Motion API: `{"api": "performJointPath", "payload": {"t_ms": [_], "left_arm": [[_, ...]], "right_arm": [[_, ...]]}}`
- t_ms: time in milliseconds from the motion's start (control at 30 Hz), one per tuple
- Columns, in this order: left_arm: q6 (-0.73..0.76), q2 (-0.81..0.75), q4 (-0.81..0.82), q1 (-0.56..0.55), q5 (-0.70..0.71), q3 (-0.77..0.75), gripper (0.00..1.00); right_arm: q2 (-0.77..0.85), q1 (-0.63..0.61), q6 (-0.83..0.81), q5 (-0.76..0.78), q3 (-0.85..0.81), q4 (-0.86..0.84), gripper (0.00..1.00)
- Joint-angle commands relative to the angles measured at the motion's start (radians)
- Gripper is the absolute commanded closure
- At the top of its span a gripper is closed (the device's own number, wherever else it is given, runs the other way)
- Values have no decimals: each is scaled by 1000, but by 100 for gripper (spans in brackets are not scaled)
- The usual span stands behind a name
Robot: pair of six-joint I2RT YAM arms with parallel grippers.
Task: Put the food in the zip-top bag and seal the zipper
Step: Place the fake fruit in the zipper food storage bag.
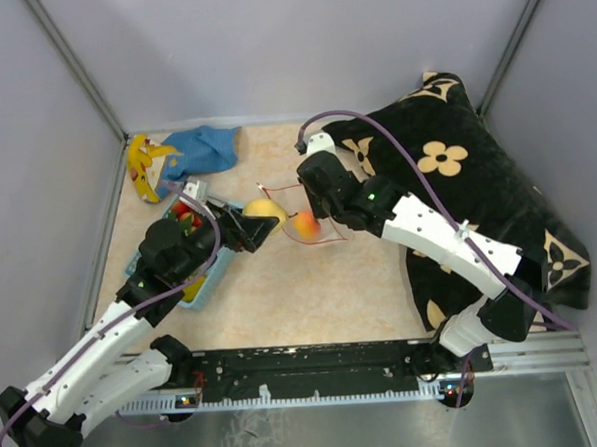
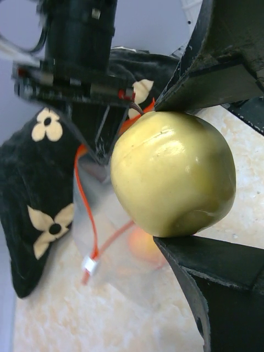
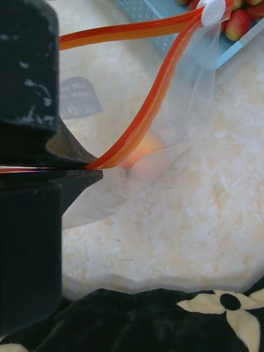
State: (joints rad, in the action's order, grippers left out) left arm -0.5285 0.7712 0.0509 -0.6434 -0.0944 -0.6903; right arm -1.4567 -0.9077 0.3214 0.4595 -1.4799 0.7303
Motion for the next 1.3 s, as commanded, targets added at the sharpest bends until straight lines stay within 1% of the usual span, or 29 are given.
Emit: {"api": "performJointPath", "payload": {"t_ms": [0,200,333,433,900,1000,1100,1167,1267], "left_arm": [[133,19,157,-67,-33,-49,53],[255,72,339,-140,-46,3,51],[320,113,395,-151,-22,36,50],[350,132,441,-151,-32,55,48],[435,242,326,-156,35,42,45],[418,200,370,-154,97,98,46],[407,142,493,-154,120,187,45],[415,128,497,-154,126,197,44],[432,148,459,-154,139,173,44]], "right_arm": [[-15,-24,-21,27,-69,-15,100],[-11,-31,-23,7,-73,-29,100],[1,-33,-23,-4,-66,-33,100],[14,-33,-26,-18,-52,-42,100],[58,-33,-30,-78,-12,-90,100],[69,-31,-29,-67,-1,-99,100],[81,-32,-29,-58,9,-106,100],[84,-32,-28,-58,10,-107,100],[84,-33,-29,-66,10,-107,100]]}}
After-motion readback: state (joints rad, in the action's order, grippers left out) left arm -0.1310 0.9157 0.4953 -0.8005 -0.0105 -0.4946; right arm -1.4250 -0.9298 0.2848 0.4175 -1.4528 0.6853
